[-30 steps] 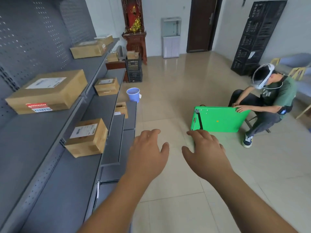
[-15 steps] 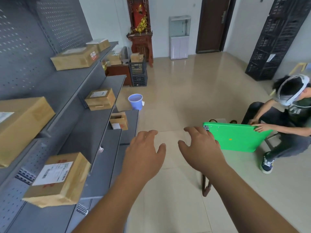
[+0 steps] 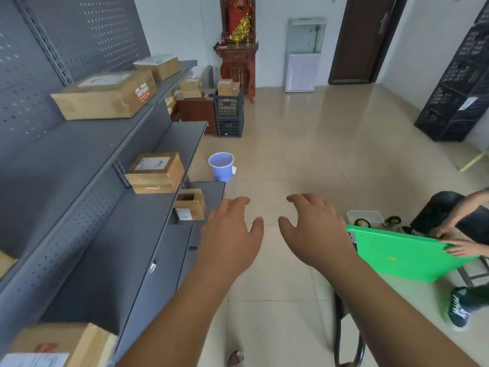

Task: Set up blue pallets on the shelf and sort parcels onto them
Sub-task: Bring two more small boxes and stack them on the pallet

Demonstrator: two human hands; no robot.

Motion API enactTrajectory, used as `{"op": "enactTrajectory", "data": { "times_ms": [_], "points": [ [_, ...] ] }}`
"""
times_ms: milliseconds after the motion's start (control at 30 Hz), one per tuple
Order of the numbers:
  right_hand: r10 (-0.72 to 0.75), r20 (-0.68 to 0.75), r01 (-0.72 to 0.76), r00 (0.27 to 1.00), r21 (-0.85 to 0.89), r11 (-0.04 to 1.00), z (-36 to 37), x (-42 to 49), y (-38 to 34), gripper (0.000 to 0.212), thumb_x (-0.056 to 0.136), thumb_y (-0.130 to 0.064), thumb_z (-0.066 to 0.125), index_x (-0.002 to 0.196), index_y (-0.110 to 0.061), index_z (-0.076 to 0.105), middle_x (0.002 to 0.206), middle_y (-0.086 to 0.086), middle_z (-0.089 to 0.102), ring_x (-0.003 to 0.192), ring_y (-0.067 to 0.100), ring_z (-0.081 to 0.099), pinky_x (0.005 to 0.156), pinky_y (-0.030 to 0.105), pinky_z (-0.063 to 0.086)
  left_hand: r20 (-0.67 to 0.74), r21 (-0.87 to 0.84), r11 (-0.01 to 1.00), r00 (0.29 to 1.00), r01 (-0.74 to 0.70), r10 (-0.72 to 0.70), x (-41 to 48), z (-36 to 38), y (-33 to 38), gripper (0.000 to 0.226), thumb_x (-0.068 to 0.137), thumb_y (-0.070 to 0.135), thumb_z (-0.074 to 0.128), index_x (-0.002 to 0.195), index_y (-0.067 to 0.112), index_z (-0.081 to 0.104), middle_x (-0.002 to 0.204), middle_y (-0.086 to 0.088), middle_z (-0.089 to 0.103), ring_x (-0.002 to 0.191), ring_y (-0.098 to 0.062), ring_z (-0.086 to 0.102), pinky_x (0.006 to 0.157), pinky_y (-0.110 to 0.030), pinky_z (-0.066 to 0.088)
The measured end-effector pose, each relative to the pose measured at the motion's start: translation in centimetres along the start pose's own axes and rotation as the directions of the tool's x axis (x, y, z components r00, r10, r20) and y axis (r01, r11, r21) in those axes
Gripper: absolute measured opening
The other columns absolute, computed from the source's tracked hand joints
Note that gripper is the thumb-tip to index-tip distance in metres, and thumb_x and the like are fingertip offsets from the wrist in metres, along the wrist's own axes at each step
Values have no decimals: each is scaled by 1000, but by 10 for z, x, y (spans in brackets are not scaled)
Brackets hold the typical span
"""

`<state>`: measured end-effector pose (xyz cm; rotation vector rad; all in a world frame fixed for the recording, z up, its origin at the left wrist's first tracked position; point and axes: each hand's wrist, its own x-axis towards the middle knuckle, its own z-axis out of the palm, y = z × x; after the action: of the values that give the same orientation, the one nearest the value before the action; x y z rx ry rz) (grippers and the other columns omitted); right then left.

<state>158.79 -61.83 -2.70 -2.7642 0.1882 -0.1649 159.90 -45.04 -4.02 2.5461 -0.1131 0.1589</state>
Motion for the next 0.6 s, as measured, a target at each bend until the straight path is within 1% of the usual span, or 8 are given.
{"op": "enactTrajectory", "data": {
  "times_ms": [133,300,467,600],
  "points": [
    [49,-8,-49,999,-10,999,8,77,-22,53,93,-48,51,143,-33,48,150,-4,48,133,27,45,105,43,37,27,7,1000,999,-24,24,88,-6,-17,50,99,48,53,145,29,48,146,1,50,133,-26,46,103,-41,40],
    [101,-37,-101,994,9,995,20,159,-36,53,93,-48,52,143,-31,49,148,-4,49,132,27,46,106,43,37,54,16,998,997,-53,52,184,-2,-26,51,99,50,51,146,30,47,147,2,49,134,-27,46,104,-46,44],
    [141,-51,-138,989,53,989,31,241,-28,52,93,-46,53,143,-30,49,148,-5,49,132,26,47,106,42,36,88,19,997,993,-76,74,271,17,-26,50,99,51,50,145,32,46,147,5,48,135,-26,44,105,-47,44],
    [149,-55,-144,987,86,986,40,318,-10,52,93,-46,52,143,-30,49,148,-6,49,132,25,47,107,43,36,73,-13,996,993,-92,93,346,42,-16,49,98,48,53,144,31,48,146,5,48,132,-24,47,106,-49,44]
  ]
}}
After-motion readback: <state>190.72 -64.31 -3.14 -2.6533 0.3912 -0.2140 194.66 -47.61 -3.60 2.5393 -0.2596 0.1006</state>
